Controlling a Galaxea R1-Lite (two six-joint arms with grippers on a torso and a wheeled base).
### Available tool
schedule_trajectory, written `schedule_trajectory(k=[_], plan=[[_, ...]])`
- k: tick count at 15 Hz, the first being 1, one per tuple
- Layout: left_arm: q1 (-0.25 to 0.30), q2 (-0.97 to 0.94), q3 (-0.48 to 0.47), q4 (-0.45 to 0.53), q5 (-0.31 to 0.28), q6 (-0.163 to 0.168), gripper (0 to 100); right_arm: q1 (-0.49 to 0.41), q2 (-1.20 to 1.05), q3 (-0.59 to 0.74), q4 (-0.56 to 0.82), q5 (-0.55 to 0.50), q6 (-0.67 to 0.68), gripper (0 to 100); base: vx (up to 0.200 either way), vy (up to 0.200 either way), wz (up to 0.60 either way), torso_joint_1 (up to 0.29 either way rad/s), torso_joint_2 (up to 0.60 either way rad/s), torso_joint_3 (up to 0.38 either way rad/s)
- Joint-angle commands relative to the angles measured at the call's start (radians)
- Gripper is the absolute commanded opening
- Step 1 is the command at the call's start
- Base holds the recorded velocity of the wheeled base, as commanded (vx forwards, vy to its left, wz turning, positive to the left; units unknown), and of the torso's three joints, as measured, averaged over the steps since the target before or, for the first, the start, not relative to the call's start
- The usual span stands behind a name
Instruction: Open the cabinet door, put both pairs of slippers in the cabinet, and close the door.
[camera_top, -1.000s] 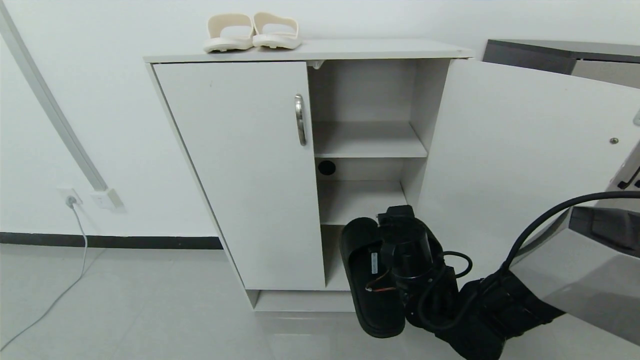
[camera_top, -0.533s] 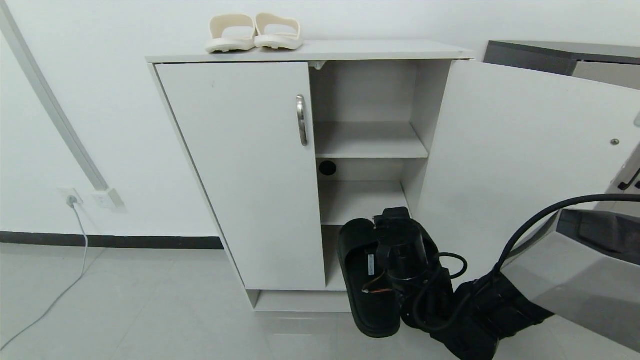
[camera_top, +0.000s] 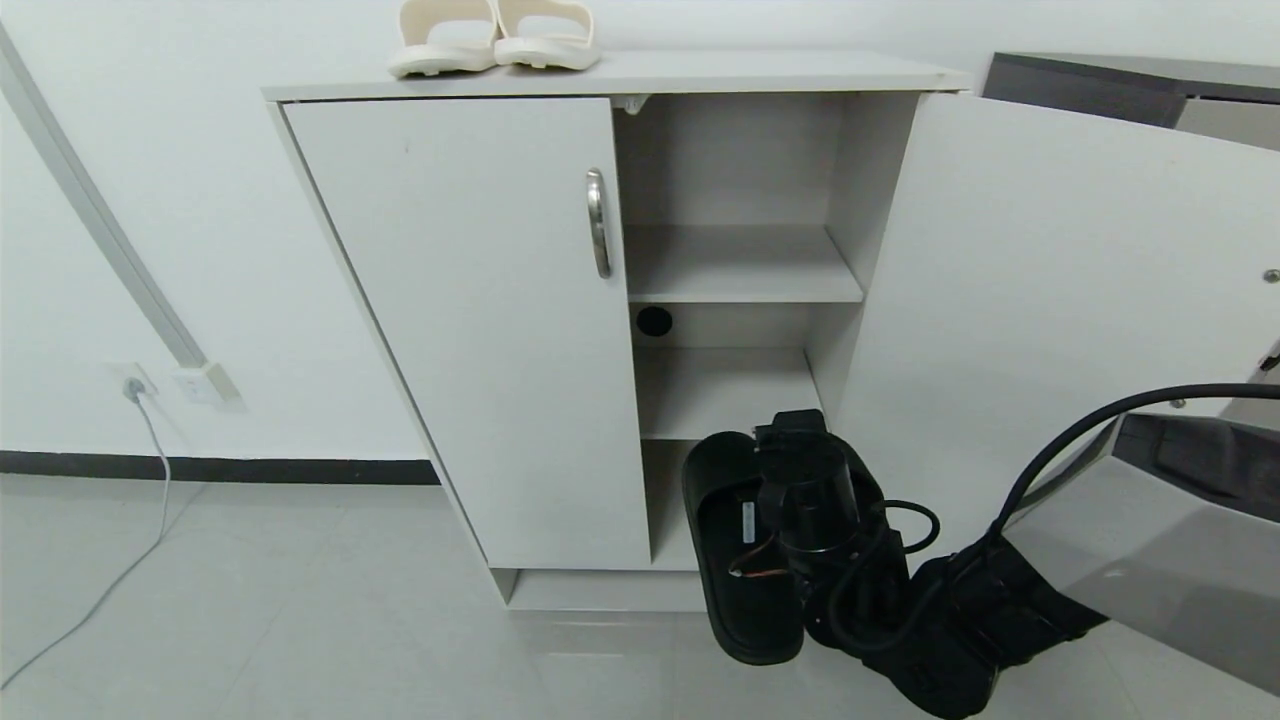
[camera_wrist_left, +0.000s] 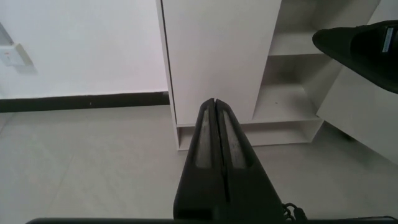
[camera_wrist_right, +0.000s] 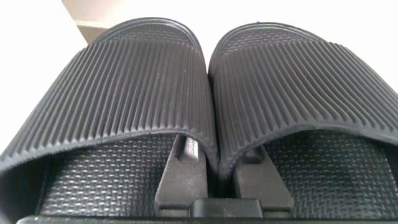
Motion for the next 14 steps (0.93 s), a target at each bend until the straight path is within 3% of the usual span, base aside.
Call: schedule_trajectory(k=[1, 14], plan=[[0.000, 0.002, 0.000, 0.000, 0.000, 0.000, 0, -0.002, -0.001, -0.013, 0.000, 0.000, -0.002, 0, 0.000, 0.000, 0.00, 0.002, 0.00, -0.188], [0.000, 0.002, 0.000, 0.000, 0.000, 0.000, 0, 0.011, 0.075, -0.200, -0.021, -0.012, -0.039, 0, 0.000, 0.000, 0.00, 0.002, 0.00, -0.196]])
